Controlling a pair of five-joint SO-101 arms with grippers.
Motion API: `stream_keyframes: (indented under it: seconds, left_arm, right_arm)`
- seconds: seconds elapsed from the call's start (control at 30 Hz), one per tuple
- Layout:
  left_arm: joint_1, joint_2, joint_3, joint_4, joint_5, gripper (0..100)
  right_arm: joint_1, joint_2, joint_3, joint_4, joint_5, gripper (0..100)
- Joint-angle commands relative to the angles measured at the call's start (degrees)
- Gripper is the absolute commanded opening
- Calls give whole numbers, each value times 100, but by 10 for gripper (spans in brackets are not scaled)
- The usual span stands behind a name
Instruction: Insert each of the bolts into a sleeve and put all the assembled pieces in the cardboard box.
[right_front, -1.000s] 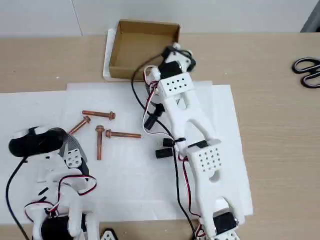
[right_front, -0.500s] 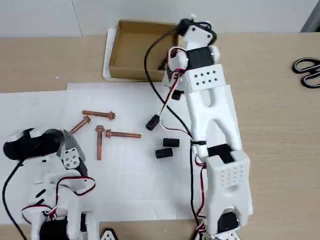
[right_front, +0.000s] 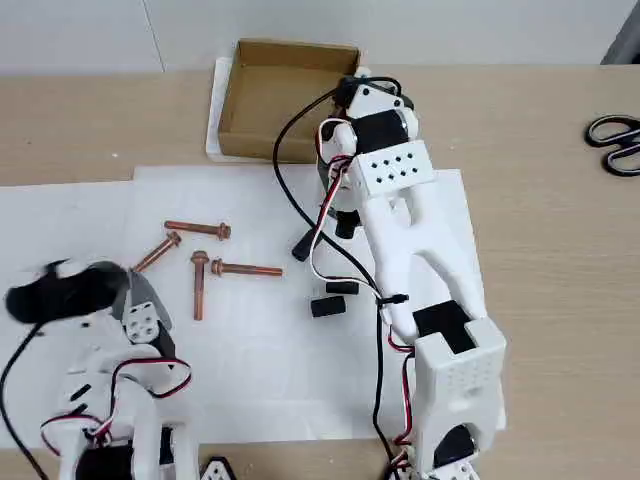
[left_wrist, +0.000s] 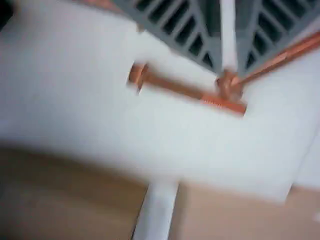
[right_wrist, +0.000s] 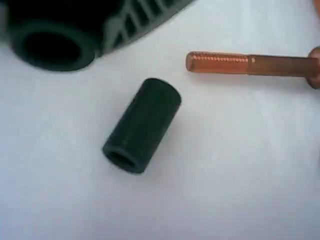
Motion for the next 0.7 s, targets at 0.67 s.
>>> stream_keyframes:
  seconds: [0.67]
  left_arm:
    - [571,6936,-5464,1029,1231,6]
  right_arm:
    - [1121,-3574,4053,75,229,2]
